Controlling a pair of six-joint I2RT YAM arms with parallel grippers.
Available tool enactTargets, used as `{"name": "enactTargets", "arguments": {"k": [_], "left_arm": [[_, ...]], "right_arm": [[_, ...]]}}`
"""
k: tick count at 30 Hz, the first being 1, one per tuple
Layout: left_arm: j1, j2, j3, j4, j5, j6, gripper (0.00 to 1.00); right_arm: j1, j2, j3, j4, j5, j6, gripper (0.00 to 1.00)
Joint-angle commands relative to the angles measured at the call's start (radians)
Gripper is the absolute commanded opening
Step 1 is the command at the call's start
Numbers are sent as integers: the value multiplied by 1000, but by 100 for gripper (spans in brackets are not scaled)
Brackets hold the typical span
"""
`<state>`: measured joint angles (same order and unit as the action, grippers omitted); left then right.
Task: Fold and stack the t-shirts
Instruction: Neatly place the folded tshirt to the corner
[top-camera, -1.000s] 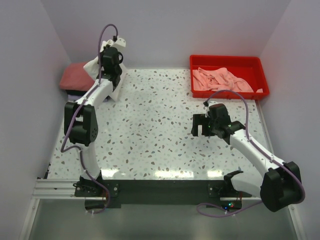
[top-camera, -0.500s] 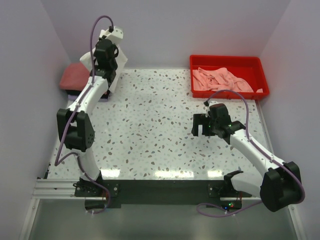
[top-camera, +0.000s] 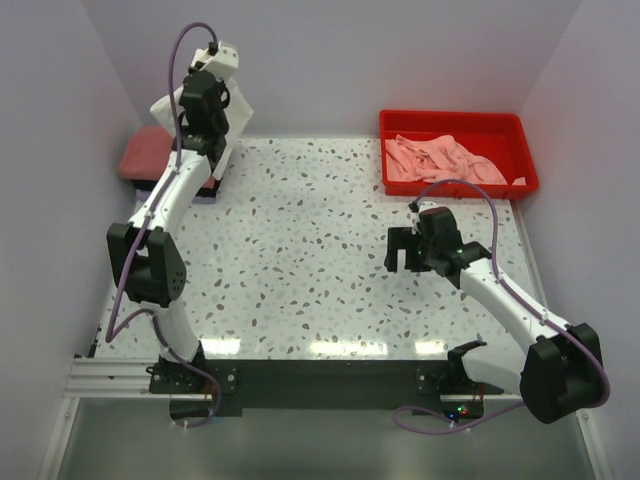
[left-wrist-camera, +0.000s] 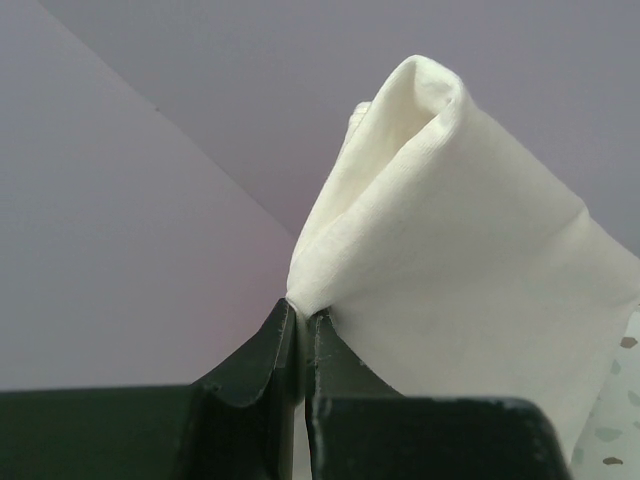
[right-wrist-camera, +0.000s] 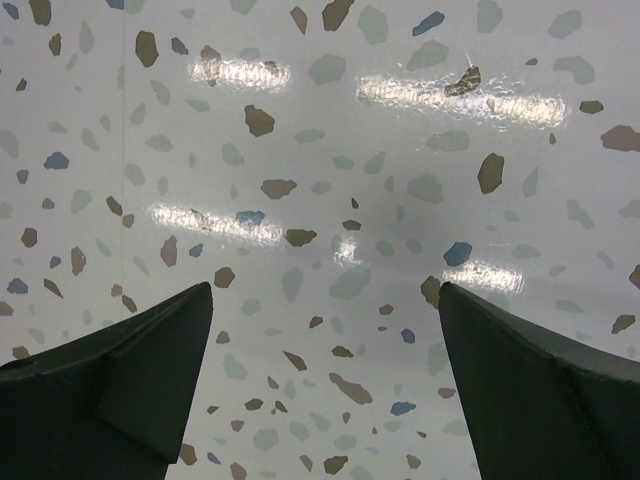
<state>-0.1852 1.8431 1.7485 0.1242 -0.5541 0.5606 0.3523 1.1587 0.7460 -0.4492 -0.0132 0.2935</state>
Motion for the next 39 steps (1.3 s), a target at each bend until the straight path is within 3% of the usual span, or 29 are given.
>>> {"name": "enactTargets", "arguments": {"k": [1,21,32,35,36,39], "left_arm": [[33,8,14,66,-18,-24,0],[305,275,111,34,75,-226,0],[383,372,138,49,103,-295,2],[395,395,161,46,92,-301,25],[401,398,166,45,89,-306,48],[408,400,175,45,59,-324,100]], "right_arm": [[-4,-4,29,10,38,-13,99],[-9,4,70,-43,113,-10,99],[-10,33,113,-92,124,6,99],[-9,35,121,-98,130,9,99],[-10,33,124,-101,134,10,99],[-9,32,131,-112,139,13,99]]}}
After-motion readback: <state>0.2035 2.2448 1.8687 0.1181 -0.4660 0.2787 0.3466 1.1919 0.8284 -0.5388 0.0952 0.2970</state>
